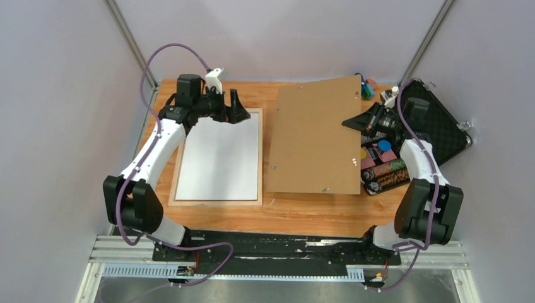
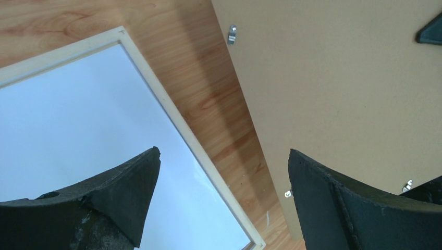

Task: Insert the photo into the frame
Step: Turn over the photo frame item at the center of the board, then move the photo frame to the center of the board.

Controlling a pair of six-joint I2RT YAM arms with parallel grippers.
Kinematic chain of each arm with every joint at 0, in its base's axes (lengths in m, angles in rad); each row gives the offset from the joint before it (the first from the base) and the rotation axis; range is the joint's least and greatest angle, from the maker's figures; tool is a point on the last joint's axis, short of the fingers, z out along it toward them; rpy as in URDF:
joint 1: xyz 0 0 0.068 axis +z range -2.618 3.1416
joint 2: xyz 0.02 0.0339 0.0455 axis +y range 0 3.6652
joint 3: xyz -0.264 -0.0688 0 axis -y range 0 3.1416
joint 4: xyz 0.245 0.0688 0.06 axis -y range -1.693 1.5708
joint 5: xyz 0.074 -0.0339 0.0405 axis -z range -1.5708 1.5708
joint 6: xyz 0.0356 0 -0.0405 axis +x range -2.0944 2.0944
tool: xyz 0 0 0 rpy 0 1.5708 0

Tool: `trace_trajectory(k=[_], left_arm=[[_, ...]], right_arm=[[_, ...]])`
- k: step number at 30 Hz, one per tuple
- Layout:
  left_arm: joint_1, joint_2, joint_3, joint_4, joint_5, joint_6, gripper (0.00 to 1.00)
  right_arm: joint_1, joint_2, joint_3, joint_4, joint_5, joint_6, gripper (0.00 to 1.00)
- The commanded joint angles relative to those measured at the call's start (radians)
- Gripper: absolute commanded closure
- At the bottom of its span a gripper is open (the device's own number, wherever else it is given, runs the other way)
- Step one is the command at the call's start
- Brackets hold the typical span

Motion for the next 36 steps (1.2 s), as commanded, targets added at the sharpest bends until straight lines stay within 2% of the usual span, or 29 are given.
trace_trajectory(k=[1,8,11,16,19,24,30,36], left_arm=[[0.082,-0.095,-0.009,0.016,0.045,0.013,0.0],[0.218,-0.181,-0.047,-0.05,0.066,0.064,0.0],[0.327,-0.207,-0.071,-0.084,0.07,0.081,0.0],[0.447,-0.195,-0.087,-0.159,0.064,0.144,0.0],[0.53,-0.142,-0.089,-0.219,0.042,0.182,0.0],[0.6,-0.011,-0.092,-0.27,-0.038,0.266,0.01],[0.644,0.239,-0.08,-0.269,-0.05,0.261,0.02],[0.649,0.36,-0.087,-0.23,-0.081,0.239,0.03]], right_arm=[[0.098,-0.011,0.057,0.189,-0.05,0.144,1.0],[0.288,0.11,0.089,0.417,0.017,0.29,1.0],[0.384,0.186,0.112,0.519,0.052,0.355,1.0],[0.502,0.323,0.188,0.59,0.102,0.377,1.0],[0.535,0.391,0.23,0.621,0.113,0.394,1.0],[0.549,0.46,0.252,0.675,0.116,0.434,1.0],[0.548,0.469,0.228,0.701,0.111,0.457,1.0],[0.548,0.457,0.211,0.681,0.109,0.44,1.0]])
